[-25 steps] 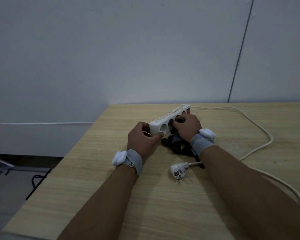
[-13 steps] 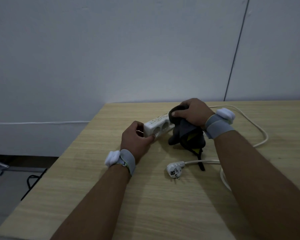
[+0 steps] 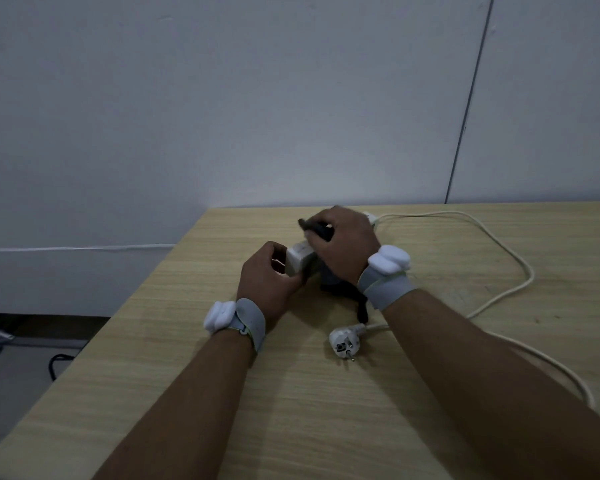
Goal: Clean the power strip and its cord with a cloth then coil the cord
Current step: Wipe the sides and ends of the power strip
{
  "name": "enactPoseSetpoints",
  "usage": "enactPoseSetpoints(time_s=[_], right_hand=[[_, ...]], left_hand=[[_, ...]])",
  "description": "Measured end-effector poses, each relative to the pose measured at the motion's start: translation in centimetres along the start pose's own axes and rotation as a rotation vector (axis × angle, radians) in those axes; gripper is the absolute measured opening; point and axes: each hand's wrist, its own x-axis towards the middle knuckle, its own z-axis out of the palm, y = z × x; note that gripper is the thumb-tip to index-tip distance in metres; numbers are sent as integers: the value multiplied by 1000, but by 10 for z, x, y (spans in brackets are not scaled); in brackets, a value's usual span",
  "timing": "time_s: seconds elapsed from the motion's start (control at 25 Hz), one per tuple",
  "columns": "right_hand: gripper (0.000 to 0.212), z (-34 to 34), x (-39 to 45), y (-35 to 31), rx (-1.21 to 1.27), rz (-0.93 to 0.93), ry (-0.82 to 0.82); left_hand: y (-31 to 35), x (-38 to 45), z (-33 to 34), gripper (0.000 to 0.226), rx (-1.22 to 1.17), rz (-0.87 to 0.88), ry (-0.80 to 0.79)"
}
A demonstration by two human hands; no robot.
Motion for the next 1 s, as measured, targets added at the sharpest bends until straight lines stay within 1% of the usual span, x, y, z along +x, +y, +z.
enactPoseSetpoints(time_s=[0.12,0.2,0.36,0.48,0.6,0.68,0.76,0.88,1.0], right_hand=[[22,8,-6,-3,42,-92,-116],[29,9,-8,1,48,-145,-175],[61,13,-16,13,-169,-198,-239],[74,18,-19,15,-357,-208,-291],[68,21,-15,11,-470,-179,-284],[62,22,-14,5,-470,-159,-271],[60,22,-14,2,-420,-167,-295],[62,21,-16,7,-299,-199,-357],[63,20,-15,16,-242,-195,-350]], left_hand=[[-1,1,-2,32,-24,47,21],[-2,3,-4,28,-23,70,31],[-8,10,-12,24,-9,88,59],[-11,12,-14,24,-5,87,68],[-13,13,-14,26,11,84,74],[-13,14,-14,27,20,84,77],[-15,14,-14,27,23,86,80],[-16,12,-14,24,29,88,87],[-14,12,-15,25,64,113,80]])
